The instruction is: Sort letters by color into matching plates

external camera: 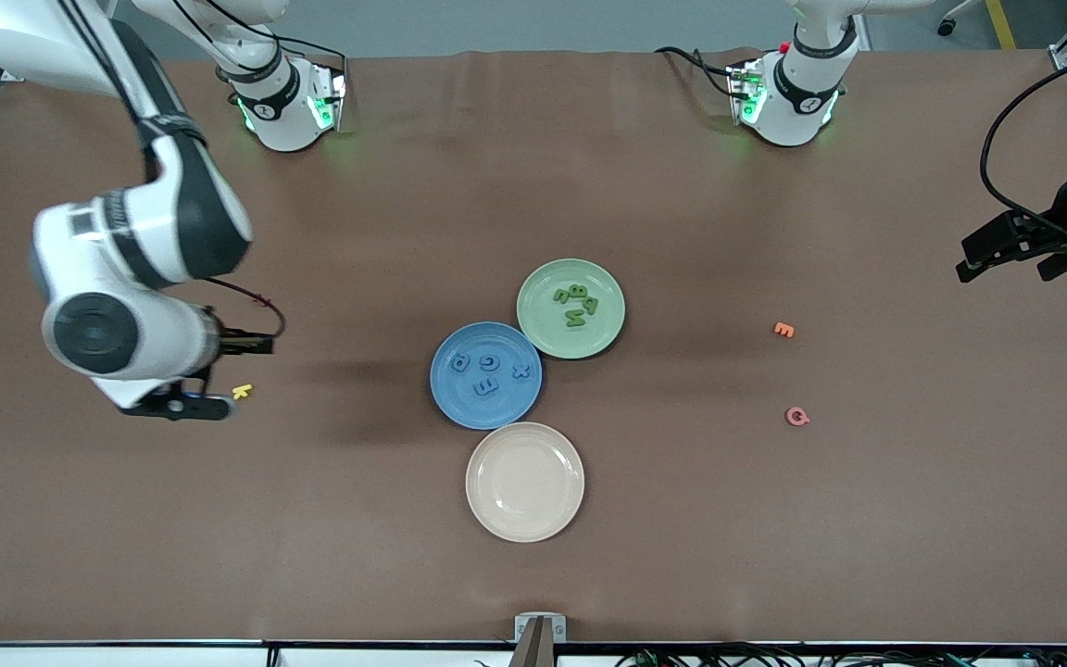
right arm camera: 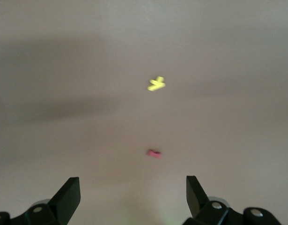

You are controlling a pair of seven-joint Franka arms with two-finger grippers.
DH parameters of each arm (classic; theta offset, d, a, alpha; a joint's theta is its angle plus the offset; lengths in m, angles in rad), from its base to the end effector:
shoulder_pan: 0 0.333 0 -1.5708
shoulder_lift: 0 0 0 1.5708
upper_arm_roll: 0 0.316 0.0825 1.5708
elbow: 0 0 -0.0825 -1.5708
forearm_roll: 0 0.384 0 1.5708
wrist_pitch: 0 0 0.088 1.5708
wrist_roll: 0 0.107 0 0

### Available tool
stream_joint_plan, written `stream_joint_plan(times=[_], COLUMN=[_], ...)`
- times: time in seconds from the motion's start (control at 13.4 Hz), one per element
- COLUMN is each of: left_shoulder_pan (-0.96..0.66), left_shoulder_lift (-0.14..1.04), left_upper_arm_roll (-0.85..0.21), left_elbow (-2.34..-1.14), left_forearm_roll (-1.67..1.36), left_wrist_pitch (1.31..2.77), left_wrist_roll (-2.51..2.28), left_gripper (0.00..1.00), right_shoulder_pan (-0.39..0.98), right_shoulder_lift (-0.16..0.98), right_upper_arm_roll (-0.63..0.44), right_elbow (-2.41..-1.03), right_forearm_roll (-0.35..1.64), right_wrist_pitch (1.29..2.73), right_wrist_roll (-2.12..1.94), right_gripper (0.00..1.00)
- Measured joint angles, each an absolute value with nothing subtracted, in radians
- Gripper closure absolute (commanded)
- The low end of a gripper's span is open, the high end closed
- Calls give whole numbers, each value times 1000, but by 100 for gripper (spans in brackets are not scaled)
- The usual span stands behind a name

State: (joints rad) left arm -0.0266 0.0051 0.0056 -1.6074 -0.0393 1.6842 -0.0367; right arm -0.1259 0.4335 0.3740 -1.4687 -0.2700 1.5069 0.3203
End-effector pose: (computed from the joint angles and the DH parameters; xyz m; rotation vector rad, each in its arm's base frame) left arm 0.5665 -0.0157 0.6146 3.0983 0.0290 0.1093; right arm 0.6312 0.0937 0.4207 2.8957 -0.0619 -0.4659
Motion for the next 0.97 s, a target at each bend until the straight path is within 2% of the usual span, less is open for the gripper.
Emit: stream_joint_plan(times=[0.37, 0.6, 0.97], left_shoulder_pan=[-30, -34, -32], left_shoulder_lift=[3, -7, -18], left_upper_arm_roll=[-3, -22, -21], left_elbow=[-1605, -1598, -1577], left_forearm_roll=[-39, -39, -39], left_wrist_pitch=[1684, 1684, 1684], left_wrist_roll=[-37, -37, -37], left_gripper=[1, 0, 0], right_shoulder_pan=[-237, -319, -333], right_shoulder_lift=[359, 331, 328], right_upper_arm_roll=[374, 374, 377], right_elbow=[-1428, -1371, -1309], right_forearm_roll=[-140, -50, -46], right_wrist_pitch=[1401, 1394, 1390], right_wrist_roll=[224, 214, 212], right_gripper=[0, 0, 0])
